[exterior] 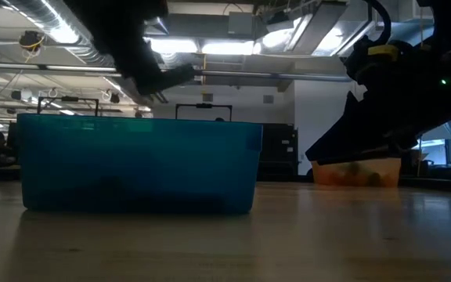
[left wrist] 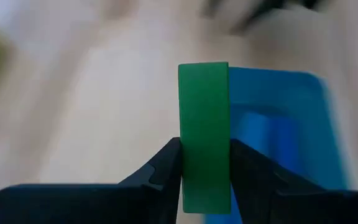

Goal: Sort blocks by size
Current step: Put the green rectangular block into the blue bin, then put the blue rectangular block into the blue bin

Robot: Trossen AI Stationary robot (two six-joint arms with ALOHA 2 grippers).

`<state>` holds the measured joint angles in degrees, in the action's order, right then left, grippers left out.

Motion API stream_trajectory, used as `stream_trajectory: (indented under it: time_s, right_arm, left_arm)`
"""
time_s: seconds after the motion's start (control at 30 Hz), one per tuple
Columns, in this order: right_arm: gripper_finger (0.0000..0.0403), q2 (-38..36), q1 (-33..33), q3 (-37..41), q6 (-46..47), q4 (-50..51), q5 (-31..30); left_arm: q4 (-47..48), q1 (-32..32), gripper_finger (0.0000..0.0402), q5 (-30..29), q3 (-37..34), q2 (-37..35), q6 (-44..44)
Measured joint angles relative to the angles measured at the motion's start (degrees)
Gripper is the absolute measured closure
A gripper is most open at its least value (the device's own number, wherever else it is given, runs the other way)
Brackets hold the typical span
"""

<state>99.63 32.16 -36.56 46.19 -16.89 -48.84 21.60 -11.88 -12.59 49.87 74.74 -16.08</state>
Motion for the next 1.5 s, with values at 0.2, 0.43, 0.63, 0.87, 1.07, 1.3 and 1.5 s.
stream_trajectory:
  time_s: [0.2, 0.43, 0.63, 0.87, 1.07, 1.3, 1.5]
  right_arm:
    - [0.0169, 0.0, 0.0, 0.0, 0.0, -1.1, 0.5]
    - [0.0169, 0.0, 0.0, 0.0, 0.0, -1.2, 0.9]
    - [0.0169, 0.0, 0.0, 0.0, 0.0, -1.1, 0.9]
    - [0.0169, 0.0, 0.0, 0.0, 0.0, -1.0, 2.0]
    - [0.0169, 0.0, 0.0, 0.0, -0.2, -1.0, 1.9]
    - [0.0169, 0.0, 0.0, 0.0, -0.2, -0.9, 1.9]
    - [0.0169, 0.0, 0.0, 0.0, -0.2, -0.9, 1.8]
  left_arm:
    - [-5.9, -7.6, 0.0303, 5.0, 0.0, 2.4, 1.1]
    - [-14.1, -9.7, 0.0300, 5.0, 0.0, 9.3, 3.1]
    - [-17.9, -7.7, 0.0297, 4.9, 0.0, 16.1, 5.7]
    - [-17.7, -4.1, 0.0279, 6.4, 0.0, 18.4, 2.0]
    - [-17.0, -2.0, 0.0215, 10.9, 0.0, 17.9, 2.9]
    - [-2.4, 0.5, 0.0182, 9.0, 2.1, 8.7, 1.6]
    - [7.4, 2.8, 0.0180, -5.1, 2.2, -3.1, 1.2]
